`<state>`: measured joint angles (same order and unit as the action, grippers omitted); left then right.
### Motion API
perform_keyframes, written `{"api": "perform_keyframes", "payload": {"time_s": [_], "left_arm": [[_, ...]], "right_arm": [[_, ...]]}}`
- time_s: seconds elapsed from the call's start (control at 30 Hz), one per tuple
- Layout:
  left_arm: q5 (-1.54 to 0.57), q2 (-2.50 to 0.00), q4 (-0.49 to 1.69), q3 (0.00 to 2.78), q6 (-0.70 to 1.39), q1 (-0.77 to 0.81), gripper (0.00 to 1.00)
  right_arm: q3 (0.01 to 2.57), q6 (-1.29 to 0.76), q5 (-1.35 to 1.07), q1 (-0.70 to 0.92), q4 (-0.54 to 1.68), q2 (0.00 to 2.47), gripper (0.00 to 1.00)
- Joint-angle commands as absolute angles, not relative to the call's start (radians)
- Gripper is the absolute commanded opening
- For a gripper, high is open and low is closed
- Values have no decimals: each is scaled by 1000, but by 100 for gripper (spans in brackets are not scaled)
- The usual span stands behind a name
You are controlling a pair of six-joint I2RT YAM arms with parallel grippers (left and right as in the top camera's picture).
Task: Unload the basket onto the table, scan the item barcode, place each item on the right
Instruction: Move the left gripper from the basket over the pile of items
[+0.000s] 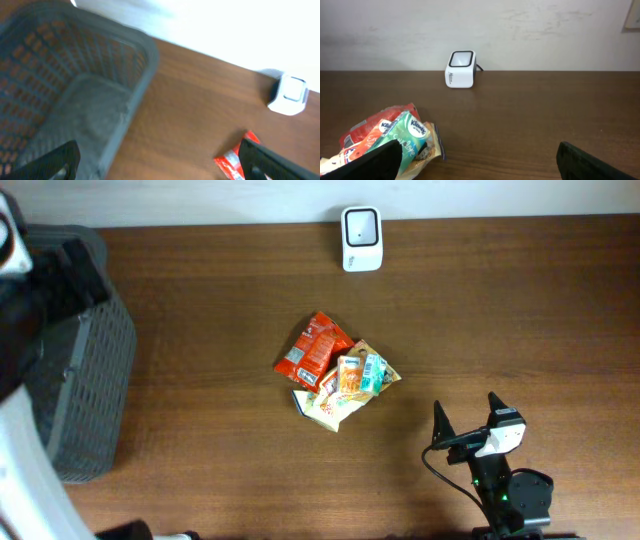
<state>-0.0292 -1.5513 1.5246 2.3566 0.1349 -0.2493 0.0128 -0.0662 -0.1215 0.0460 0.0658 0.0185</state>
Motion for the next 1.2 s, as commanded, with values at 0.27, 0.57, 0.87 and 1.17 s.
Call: {"api": "perform_keyframes", "payload": {"time_s": [0.27,0.57,0.87,1.17], "left_arm": [[-448,-1526,1610,2194,7,146,99],[-449,-1526,1056,1532,67,487,99],[-445,-1530,760,1328,67,534,99],[-449,-1579,768,1326,67,577,99]], "right_arm": [[6,-59,-123,53,67,15,98],[6,-60,-123,53,67,15,99],[6,-60,-123,53,67,15,98],[6,-59,-123,53,67,15,98]]}}
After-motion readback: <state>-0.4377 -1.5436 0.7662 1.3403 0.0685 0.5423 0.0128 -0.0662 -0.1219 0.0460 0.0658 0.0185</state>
